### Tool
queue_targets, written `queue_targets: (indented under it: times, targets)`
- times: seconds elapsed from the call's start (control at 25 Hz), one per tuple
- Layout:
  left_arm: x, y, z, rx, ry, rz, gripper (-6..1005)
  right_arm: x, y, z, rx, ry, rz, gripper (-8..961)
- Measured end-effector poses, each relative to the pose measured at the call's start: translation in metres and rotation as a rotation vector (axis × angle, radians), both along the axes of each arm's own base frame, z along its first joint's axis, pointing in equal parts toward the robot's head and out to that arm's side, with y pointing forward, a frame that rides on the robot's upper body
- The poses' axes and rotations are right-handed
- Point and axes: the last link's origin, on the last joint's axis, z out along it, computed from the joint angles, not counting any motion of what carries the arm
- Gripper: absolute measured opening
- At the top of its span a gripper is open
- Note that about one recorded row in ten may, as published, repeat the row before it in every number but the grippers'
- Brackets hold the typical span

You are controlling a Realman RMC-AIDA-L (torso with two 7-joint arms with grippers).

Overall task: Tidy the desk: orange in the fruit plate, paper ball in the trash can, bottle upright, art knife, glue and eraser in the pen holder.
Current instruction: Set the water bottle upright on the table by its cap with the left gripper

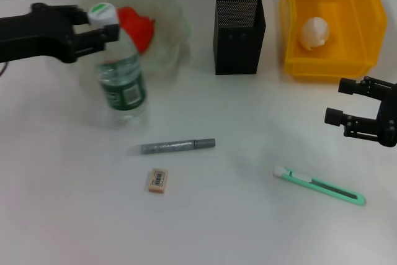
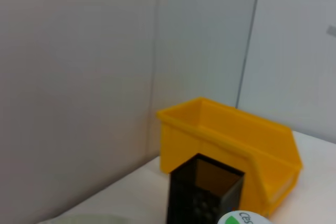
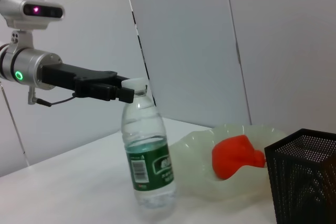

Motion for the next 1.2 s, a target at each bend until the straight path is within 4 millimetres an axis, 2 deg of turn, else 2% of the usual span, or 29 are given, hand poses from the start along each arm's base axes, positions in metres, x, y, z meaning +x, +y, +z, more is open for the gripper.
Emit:
queue_targets:
  times: [0.56, 1.2]
  targets:
    - [-0.034, -0.008, 0.025, 0.095, 0.006, 0.061, 535, -0.001, -0.002, -0.005, -0.046, -0.033, 0.022, 778]
    - [-0.052, -0.009, 0.016, 0.125, 0.017, 0.074, 567, -0.001, -0.002, -0.005, -0.047, -0.031, 0.022, 779]
